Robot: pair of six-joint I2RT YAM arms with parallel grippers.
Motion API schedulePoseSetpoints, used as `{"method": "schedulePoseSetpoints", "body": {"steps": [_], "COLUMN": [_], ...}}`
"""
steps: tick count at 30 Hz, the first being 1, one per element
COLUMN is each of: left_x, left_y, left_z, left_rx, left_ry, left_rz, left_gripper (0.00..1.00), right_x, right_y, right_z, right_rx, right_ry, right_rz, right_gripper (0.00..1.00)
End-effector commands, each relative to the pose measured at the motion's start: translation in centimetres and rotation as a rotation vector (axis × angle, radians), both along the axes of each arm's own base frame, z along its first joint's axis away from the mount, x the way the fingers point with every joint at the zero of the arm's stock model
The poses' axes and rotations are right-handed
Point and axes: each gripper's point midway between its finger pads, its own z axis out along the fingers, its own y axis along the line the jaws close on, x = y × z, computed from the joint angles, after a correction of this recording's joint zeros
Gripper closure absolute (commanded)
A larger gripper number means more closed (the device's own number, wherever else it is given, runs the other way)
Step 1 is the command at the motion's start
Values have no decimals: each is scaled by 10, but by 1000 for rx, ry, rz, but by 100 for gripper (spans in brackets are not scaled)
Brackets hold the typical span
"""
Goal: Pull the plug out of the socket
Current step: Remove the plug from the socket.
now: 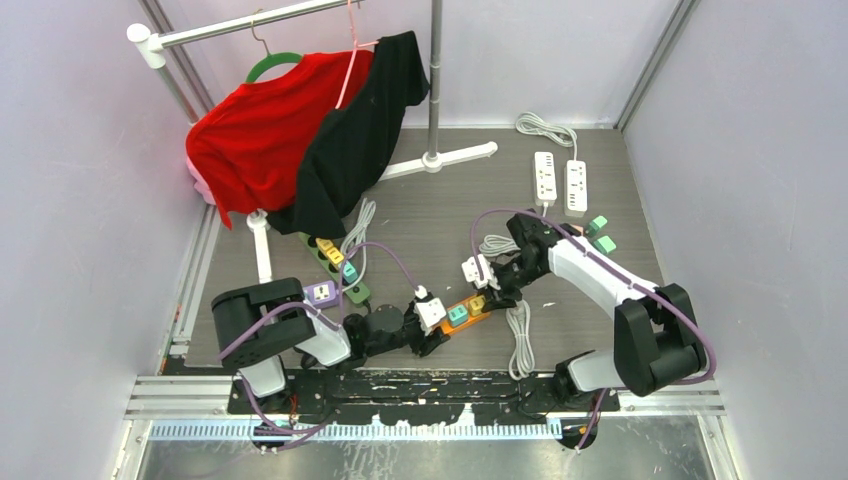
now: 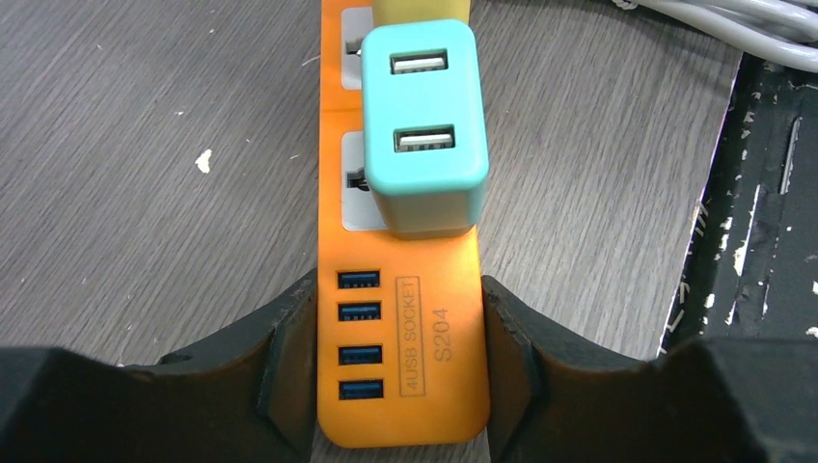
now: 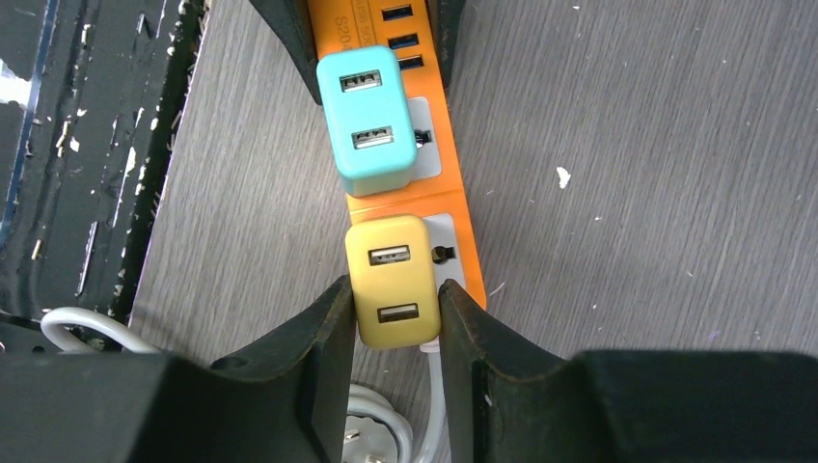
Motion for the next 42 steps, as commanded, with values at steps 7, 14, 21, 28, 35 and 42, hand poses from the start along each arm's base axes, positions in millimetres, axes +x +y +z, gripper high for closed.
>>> {"method": "schedulePoseSetpoints", "body": {"steps": [7,14,21,28,35,42], "left_x": [6,6,6,4,3,3], "left_y": [3,3,9,11,12,10], "left_z": [2,-5,-9,-8,-5,-7], "left_rx": [-28,18,29,21,23,28], "left_ry": [-9,2,7,19,23,29], "left_rz": [24,19,31,34,33,32], "left_gripper": [100,100,100,100,100,100], "right_x": [-33,-27,-1,-20,-41,-20], "right_y": [5,28,10,-9,4,17], "right_z": [2,18,12,1,3,9], "right_rx": [48,125,74,32,90,92], "right_ry": [26,92,77,43,39,50], "right_rz": [175,92,-31,106,223,85], "right_gripper": [99,99,99,99,99,99]}}
